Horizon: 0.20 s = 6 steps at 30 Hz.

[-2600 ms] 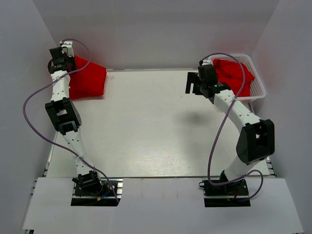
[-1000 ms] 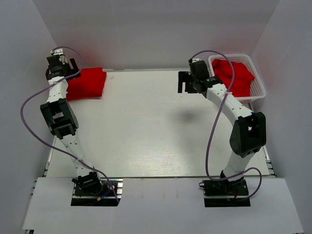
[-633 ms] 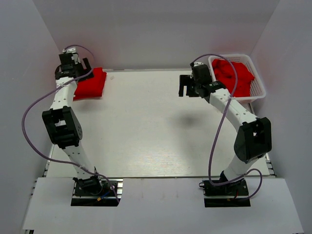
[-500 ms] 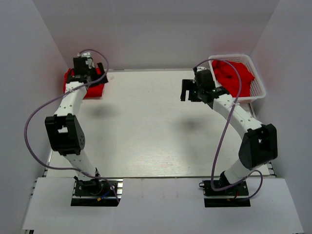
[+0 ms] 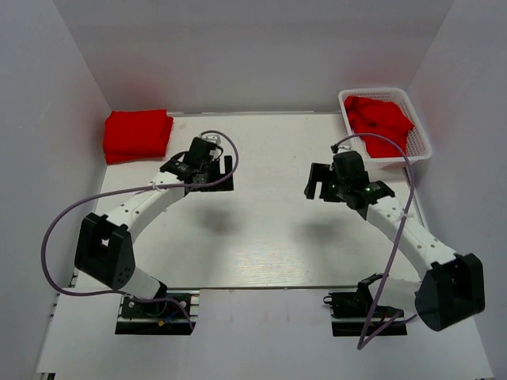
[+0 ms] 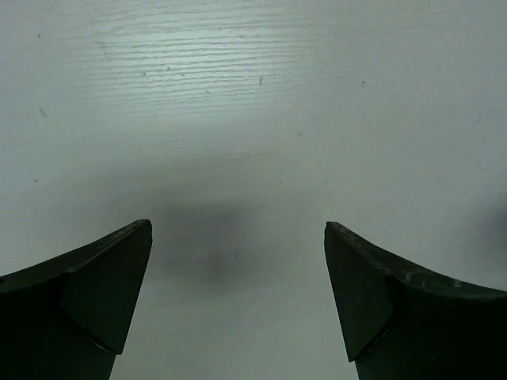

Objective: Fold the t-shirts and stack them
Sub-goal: Put the neatly folded tshirt into the corner of the board with the left arm

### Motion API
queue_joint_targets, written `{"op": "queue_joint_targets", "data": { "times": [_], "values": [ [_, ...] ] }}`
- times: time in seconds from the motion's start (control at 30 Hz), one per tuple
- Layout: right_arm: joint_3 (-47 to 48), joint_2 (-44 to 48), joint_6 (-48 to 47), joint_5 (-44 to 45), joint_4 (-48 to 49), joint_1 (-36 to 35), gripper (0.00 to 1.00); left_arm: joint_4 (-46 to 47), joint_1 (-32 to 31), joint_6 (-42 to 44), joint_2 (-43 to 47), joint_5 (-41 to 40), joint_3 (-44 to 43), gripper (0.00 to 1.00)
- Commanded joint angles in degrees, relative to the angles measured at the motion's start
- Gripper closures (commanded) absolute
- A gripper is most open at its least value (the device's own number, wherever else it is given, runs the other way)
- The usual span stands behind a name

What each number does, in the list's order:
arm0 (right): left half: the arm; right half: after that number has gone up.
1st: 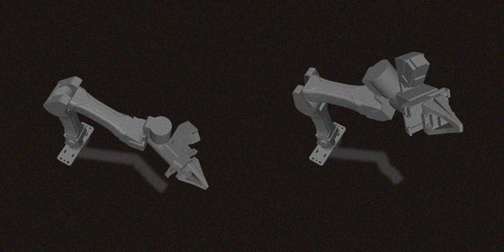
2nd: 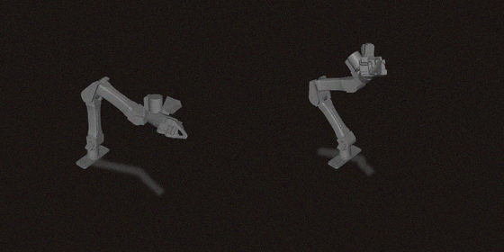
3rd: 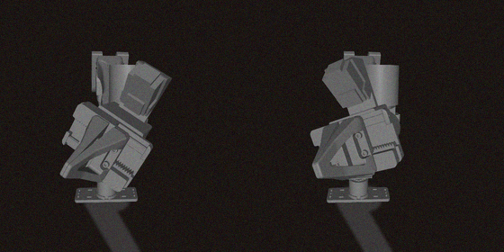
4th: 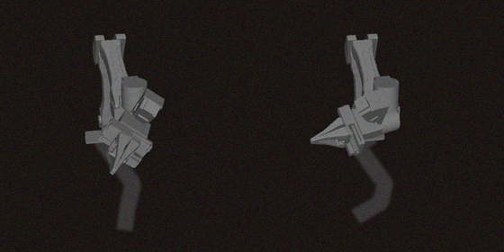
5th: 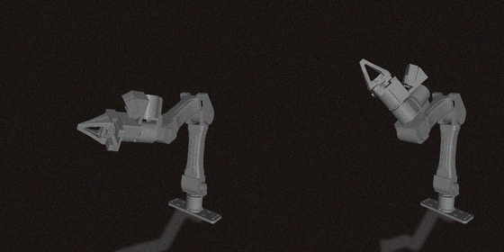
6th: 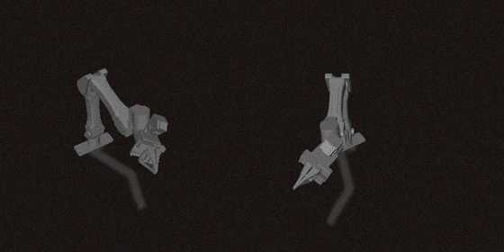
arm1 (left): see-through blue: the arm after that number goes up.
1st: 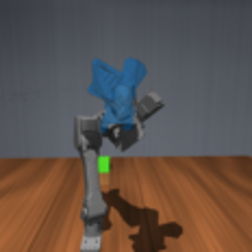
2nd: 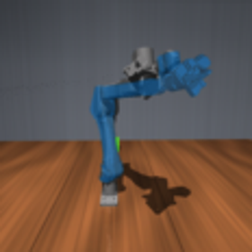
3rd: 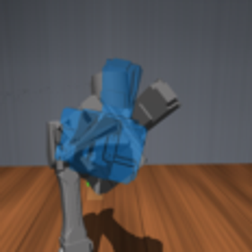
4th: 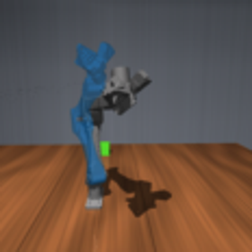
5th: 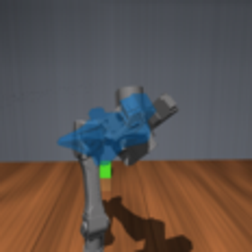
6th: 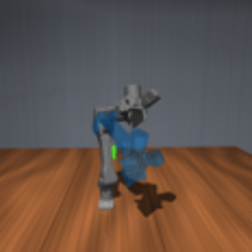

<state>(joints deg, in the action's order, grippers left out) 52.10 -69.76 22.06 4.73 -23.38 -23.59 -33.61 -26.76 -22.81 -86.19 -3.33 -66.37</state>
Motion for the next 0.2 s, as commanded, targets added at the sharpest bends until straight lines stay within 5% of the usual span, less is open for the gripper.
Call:
{"op": "queue_joint_targets", "data": {
  "times": [0.0, 0.17],
  "values": [
    [-2.26, 5.66, 0.35, -0.86, 4.83, 0.22, 0.1, -1.38, -2.32, -2.94, 3.67, -7.74, -1.91, 0.0],
    [-1.91, 6.91, -1.06, -1.13, 5.01, 0.3, 0.1, -1.38, -5.84, -2.94, 1.11, -8.0, -4.11, 0.0]
  ]
}}
